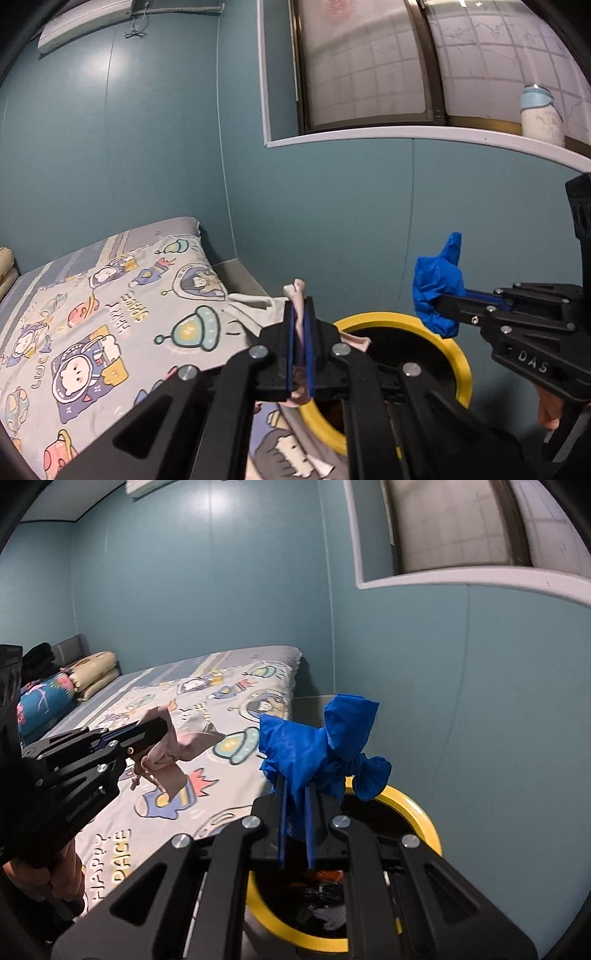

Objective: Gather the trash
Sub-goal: 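Carry the blue and pink cloths over the yellow bin, then open both tools to drop the cloths into the bin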

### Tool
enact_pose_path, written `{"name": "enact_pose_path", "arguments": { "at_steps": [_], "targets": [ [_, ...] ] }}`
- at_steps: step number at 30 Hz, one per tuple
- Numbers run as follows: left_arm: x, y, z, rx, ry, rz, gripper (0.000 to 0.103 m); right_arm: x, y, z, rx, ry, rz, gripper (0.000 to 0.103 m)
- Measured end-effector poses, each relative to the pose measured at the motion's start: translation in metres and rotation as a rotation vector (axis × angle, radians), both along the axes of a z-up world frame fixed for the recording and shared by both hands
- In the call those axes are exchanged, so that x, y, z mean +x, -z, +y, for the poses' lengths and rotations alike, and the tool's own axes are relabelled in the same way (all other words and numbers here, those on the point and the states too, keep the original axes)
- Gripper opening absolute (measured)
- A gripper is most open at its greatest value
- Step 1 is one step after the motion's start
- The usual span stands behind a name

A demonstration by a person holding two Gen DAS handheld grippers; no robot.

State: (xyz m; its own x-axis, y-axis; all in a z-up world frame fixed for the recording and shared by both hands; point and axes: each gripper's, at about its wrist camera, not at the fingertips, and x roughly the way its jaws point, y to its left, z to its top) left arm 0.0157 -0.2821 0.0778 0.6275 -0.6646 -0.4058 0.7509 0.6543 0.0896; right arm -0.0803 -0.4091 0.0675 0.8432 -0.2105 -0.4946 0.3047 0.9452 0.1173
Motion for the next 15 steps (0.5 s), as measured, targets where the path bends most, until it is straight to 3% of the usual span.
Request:
{"name": "enact_pose_path", "arguments": {
  "at_steps": [8,15],
  "targets": [
    [0.003,0.023,-0.043,0.04,0.017,0.052,0.005,0.011,0.037,-0.039,0.076,0.035,0.088,0.008],
    [0.025,0.061,-0.079,0.088,0.04,0.167,0.005,0.022,0.063,-0.054,0.119,0.052,0.178,0.008]
  ]
}}
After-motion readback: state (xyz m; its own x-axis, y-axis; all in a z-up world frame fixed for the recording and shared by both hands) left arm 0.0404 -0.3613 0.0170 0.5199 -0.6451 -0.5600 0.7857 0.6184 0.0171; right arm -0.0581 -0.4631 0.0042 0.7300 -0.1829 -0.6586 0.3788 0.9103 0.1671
